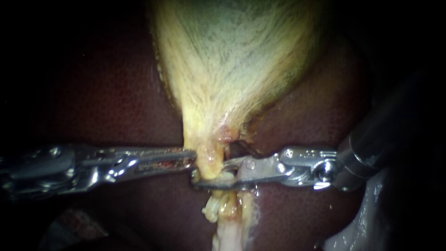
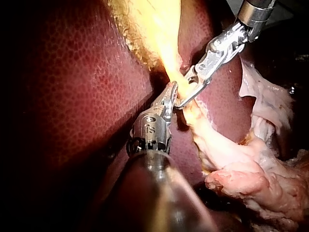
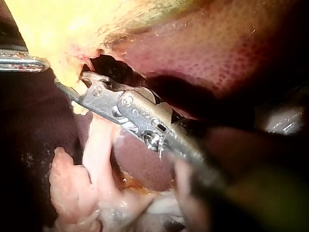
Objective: Clipping third clip left tube
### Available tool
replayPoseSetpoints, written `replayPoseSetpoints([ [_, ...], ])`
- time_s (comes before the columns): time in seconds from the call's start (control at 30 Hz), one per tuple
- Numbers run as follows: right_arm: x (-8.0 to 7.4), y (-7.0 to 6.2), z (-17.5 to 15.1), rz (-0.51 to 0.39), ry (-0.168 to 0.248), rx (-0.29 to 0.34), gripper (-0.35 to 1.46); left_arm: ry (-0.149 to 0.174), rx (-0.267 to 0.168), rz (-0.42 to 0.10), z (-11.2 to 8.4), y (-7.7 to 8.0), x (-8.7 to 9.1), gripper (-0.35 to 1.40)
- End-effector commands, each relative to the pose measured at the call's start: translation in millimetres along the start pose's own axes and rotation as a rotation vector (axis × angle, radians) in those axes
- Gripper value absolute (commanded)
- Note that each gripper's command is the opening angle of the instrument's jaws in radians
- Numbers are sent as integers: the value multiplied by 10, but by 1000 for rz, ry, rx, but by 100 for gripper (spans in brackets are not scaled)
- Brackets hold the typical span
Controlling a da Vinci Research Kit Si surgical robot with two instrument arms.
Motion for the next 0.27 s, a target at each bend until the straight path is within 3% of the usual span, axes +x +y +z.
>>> replayPoseSetpoints([
  [0.03, -1, 0, 1, 0, 0, -1, -35, 0, 1, 0, 0, 0, 0, -30],
  [0.27, -2, -1, 2, -1, 0, -1, -35, 0, 1, 0, 0, 0, 0, -30],
])
